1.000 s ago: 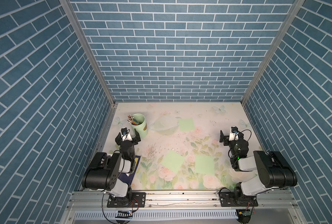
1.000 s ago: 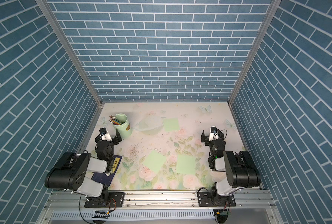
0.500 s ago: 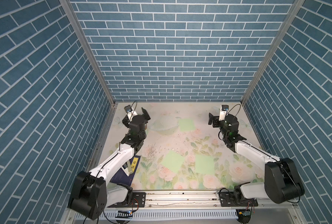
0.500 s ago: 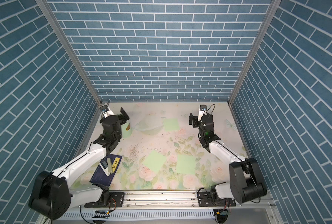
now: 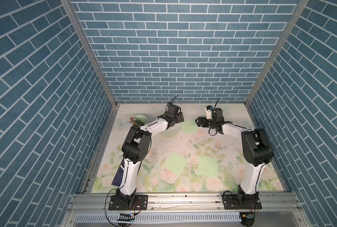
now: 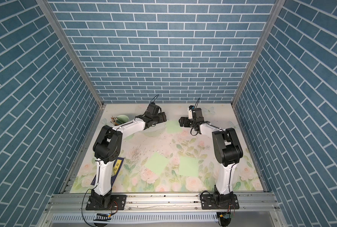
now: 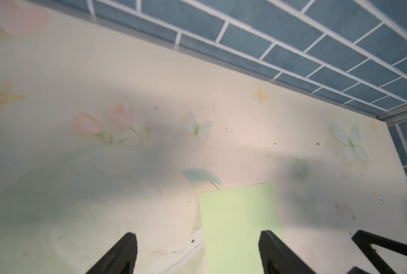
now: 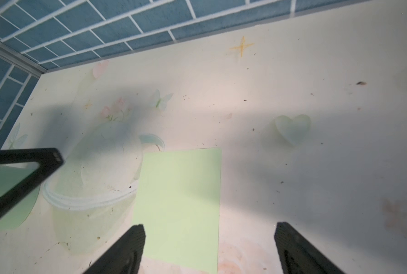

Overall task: Fold the square paper along the opposite sides
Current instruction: Pick up the paper from the center of the board.

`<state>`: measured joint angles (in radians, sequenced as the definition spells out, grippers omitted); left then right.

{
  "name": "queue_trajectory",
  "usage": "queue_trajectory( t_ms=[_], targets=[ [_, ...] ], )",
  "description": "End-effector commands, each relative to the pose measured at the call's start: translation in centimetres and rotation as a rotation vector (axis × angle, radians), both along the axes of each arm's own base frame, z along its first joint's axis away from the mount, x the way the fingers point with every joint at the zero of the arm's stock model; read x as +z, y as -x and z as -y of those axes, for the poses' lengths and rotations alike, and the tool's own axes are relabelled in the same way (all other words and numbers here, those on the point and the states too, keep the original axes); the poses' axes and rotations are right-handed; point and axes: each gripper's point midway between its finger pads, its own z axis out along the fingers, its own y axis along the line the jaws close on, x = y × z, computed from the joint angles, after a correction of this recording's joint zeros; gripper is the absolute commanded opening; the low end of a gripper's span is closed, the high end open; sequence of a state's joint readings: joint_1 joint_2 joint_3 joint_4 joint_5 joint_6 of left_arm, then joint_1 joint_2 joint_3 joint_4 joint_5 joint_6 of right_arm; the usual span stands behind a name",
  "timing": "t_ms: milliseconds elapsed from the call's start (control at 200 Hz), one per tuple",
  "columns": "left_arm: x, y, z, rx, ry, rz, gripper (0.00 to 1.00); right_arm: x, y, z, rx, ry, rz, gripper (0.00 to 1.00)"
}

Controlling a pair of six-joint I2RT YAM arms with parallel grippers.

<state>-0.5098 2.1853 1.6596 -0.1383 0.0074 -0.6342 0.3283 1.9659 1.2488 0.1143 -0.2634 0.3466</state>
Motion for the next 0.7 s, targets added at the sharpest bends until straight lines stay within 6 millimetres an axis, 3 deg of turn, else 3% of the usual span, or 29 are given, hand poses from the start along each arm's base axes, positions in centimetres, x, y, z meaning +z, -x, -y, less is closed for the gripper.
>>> queue_trajectory(
  t_ms=[0, 340, 575, 695],
  targets=[
    [-0.3, 0.5, 2.3, -0.075, 0.089, -0.097, 0.76, -1.0, 0.4, -1.0, 0.017, -0.048, -0.069, 0.83],
    [-5.2, 1.4, 3.0, -0.095, 0.093, -0.220, 0.69, -4.6, 1.9, -1.7, 0.028, -0.020, -0.147, 0.71],
    [-8.1, 2.2, 3.2, -0.111, 0.077, -0.297, 0.71, -8.4, 4.2, -3.5, 0.056, -0.009, -0.226, 0.65],
    [-8.9, 2.3, 3.1, -0.109, 0.070, -0.312, 0.73, -9.2, 5.0, -4.2, 0.059, -0.025, -0.247, 0.64]
  ],
)
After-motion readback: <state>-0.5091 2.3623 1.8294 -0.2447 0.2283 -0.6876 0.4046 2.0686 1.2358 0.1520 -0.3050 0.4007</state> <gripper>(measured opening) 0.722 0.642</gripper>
